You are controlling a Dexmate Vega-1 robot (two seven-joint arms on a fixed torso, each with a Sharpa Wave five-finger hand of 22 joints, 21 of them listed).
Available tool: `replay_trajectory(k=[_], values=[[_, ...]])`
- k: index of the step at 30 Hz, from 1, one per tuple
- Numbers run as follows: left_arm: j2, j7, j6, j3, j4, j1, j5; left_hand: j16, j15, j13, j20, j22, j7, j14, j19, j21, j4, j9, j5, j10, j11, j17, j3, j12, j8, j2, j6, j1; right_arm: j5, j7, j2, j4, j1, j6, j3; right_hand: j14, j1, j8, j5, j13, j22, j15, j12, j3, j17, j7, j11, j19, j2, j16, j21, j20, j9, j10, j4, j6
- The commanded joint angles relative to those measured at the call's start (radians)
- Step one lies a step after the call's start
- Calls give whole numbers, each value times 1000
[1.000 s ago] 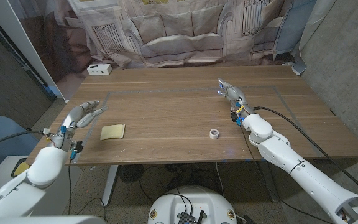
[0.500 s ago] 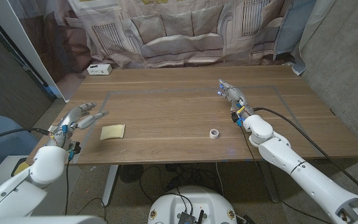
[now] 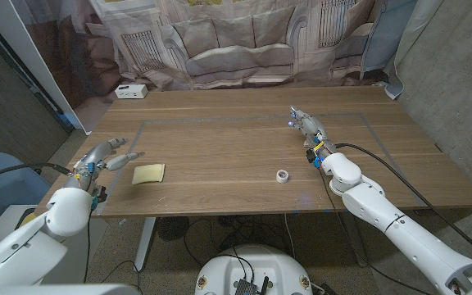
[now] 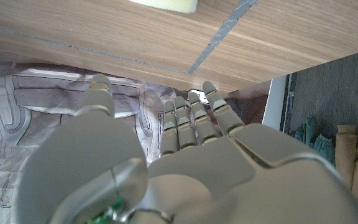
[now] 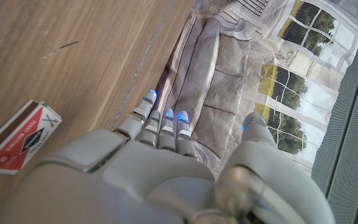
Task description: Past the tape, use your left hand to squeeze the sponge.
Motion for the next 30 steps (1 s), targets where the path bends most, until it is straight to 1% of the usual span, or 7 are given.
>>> replay_trajectory(k=[1,7,9,13,24,25,30], values=[[43,-44,145,36,-50,-15,38,-1,-1,3,0,5,1,-7,5,-8,2,3,4,-4,-1,4,9,-2,-4,1,-2,18,5,-1,-5,-7,-10,-2,4,10,1,0,7,4,1,2,0,3,2,-2,0,10,-2,-2,-1,3,2,7,0,10],[64,-62,217,67,-58,-39,28,1,-1,3,5,5,-1,-4,9,-8,4,3,4,-5,-1,3,11,-4,-5,-2,-4,28,12,5,-10,-12,-13,-8,6,10,2,0,7,4,1,2,-1,3,2,-1,-1,12,-2,-2,-2,3,2,7,1,10],[81,-74,266,88,-60,-60,27,2,-2,3,5,5,0,-1,11,-8,4,4,3,-4,-1,3,11,-4,-4,-3,-3,32,17,6,-11,-14,-17,-9,7,10,2,0,7,4,1,3,-1,3,2,-1,-1,12,-2,-2,-2,3,2,7,1,10],[111,-88,288,108,-52,-82,8,7,-7,4,26,6,-6,11,20,-6,7,4,2,1,-8,4,13,-3,-4,-8,-1,45,22,7,-15,-19,-20,-13,10,11,2,0,7,4,1,3,-1,3,2,-1,0,13,-1,-2,-3,3,3,7,0,10],[198,-73,396,198,-62,-143,3,8,-11,5,23,7,-7,19,36,-3,8,5,2,5,-11,4,20,-3,-3,-9,2,69,27,2,-25,-31,-35,-14,18,17,3,0,7,4,1,5,-1,3,2,-1,1,19,-1,-1,-3,4,3,9,0,12],[204,-69,413,207,-65,-150,4,8,-12,5,22,7,-6,19,38,-3,8,5,3,7,-16,4,23,-3,-3,-8,2,76,30,0,-24,-31,-36,-15,19,17,3,0,7,4,1,4,-1,3,2,-1,0,19,-1,-1,-3,4,3,9,0,12],[242,-62,468,249,-72,-177,-2,8,-17,5,25,7,-8,23,66,5,4,5,3,5,-16,4,36,-5,-4,-2,1,111,25,3,-26,-28,-35,-10,18,19,3,0,7,4,1,6,0,2,2,-1,1,22,0,0,-3,4,3,12,1,13]])
